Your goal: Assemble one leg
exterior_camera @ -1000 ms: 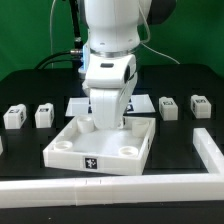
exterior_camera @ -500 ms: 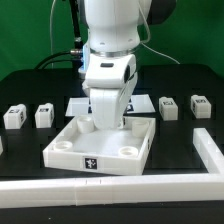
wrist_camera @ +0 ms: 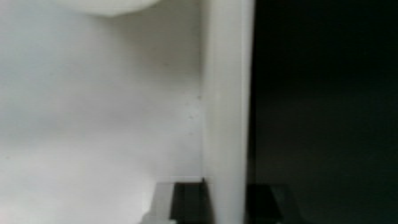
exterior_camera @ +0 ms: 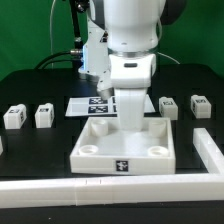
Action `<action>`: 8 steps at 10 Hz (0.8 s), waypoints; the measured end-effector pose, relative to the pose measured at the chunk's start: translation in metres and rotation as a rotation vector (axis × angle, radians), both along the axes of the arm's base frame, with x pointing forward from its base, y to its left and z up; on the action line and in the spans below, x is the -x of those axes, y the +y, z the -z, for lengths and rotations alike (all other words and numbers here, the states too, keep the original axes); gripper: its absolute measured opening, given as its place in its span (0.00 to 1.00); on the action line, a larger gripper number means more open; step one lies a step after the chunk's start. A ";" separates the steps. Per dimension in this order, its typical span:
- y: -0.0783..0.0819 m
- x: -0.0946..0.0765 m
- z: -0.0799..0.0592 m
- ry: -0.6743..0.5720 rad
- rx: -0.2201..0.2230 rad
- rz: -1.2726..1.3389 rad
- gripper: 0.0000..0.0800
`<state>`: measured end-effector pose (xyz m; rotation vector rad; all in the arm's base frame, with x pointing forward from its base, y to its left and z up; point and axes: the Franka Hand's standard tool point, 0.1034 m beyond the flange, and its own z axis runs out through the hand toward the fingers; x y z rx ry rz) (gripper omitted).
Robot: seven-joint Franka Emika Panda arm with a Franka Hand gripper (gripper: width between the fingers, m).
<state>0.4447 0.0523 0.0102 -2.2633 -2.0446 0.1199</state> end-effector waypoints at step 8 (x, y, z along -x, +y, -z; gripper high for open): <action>0.022 -0.020 0.000 -0.011 0.013 -0.106 0.09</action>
Offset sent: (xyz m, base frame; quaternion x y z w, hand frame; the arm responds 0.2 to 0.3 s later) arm 0.0000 0.0000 0.0000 0.0000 0.0000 0.0000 1.0000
